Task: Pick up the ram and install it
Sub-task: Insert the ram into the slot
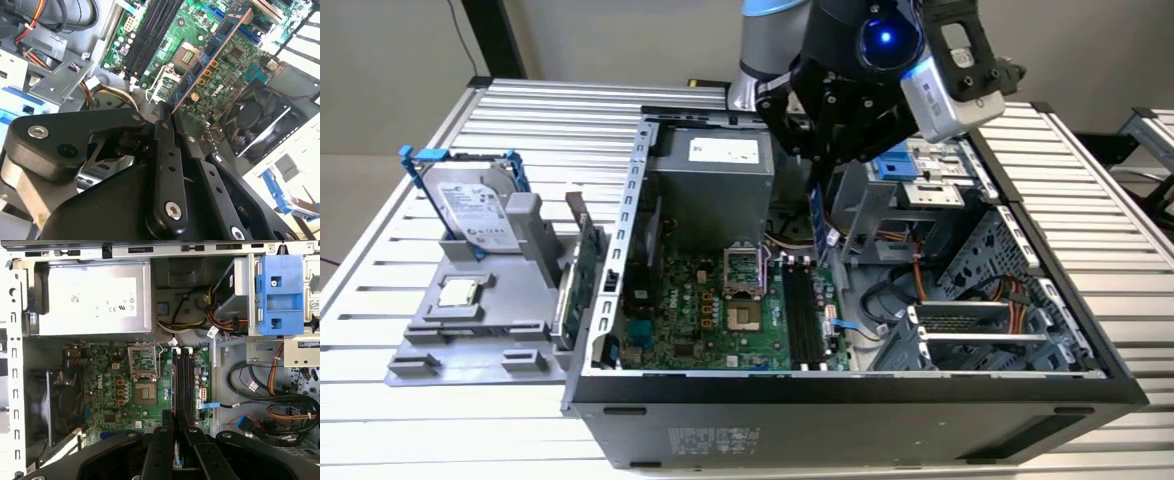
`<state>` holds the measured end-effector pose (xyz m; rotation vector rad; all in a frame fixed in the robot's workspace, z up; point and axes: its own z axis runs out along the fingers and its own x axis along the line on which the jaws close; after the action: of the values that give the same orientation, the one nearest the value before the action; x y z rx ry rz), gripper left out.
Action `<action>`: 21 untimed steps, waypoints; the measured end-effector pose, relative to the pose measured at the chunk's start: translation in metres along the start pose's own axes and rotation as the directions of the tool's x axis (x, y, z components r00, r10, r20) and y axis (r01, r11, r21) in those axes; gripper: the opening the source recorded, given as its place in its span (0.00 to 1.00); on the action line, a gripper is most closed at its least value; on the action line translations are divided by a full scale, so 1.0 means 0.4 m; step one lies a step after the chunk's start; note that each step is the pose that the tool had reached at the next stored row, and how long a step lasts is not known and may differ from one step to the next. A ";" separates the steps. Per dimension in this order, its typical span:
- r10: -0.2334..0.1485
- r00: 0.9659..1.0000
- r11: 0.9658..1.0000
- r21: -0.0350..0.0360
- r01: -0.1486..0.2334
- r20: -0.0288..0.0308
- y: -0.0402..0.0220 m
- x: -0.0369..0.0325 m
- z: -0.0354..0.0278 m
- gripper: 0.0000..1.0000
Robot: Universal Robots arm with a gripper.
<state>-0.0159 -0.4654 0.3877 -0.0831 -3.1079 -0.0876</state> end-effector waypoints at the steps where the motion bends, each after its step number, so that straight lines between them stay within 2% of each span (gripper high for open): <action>1: 0.000 1.000 1.000 0.005 0.000 0.000 0.000 0.000 0.001 0.00; 3: 0.000 1.000 1.000 0.018 0.000 0.001 0.000 -0.001 0.002 0.00; 5: 0.001 1.000 0.999 0.039 -0.001 0.003 0.000 -0.004 0.003 0.00; 9: 0.002 1.000 0.997 0.073 -0.002 0.005 0.000 -0.011 0.007 0.00; 14: 0.002 1.000 0.996 0.087 -0.003 0.005 0.000 -0.014 0.013 0.00; 18: 0.002 1.000 0.996 0.093 -0.003 0.006 0.000 -0.015 0.017 0.00; 21: 0.002 1.000 0.996 0.095 -0.003 0.006 0.000 -0.016 0.022 0.00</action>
<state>-0.0099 -0.4653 0.3788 -0.0853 -3.1116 0.0600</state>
